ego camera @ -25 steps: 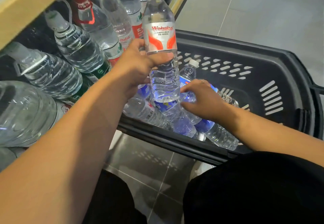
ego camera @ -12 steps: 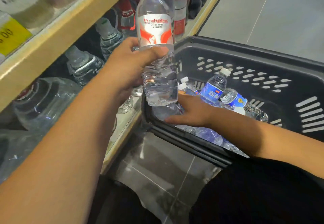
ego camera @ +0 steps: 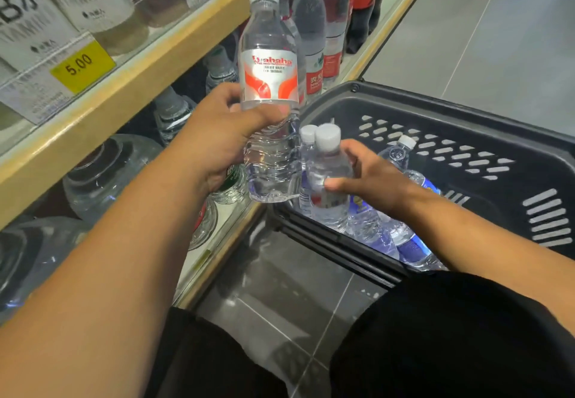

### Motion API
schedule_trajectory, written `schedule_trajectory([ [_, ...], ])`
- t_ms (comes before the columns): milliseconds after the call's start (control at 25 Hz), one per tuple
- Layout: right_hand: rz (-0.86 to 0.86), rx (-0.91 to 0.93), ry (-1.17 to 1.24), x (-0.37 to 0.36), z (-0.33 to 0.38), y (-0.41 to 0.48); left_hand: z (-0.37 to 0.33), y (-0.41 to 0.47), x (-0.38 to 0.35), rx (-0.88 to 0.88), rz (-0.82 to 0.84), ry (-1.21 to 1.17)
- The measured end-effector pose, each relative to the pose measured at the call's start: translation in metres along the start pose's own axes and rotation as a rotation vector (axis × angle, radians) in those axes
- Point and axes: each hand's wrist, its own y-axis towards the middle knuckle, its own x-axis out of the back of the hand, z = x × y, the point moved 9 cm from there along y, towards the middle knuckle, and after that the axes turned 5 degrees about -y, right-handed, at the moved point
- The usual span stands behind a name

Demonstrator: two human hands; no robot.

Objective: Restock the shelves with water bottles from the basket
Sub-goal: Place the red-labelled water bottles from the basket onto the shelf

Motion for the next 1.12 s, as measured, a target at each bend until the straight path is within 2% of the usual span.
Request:
schedule_trajectory([
  [200,-0.181,0.101,0.227,0.02,0.063,-0.003,-0.011,-0.027,0.008,-0.014,-0.03,-0.065],
  [360,-0.228,0.092,0.385,0.023,0.103,-0.012,-0.019,-0.062,0.025,-0.04,-0.051,-0.118],
  [520,-0.223,0.064,0.416,-0.005,0.149,-0.021,-0.037,-0.104,0.056,-0.087,-0.095,-0.184],
  [640,-0.161,0.059,0.451,-0.045,0.186,-0.025,-0.053,-0.138,0.089,-0.126,-0.153,-0.192],
  [880,0.076,0.035,0.513,-0.157,0.244,-0.039,-0.068,-0.216,0.168,-0.198,-0.337,-0.201],
  [1040,0.295,0.14,0.496,-0.233,0.281,-0.06,-0.068,-0.278,0.222,-0.221,-0.457,-0.136],
  [1120,0.352,0.166,0.451,-0.262,0.291,-0.063,-0.065,-0.308,0.25,-0.229,-0.547,-0.128],
])
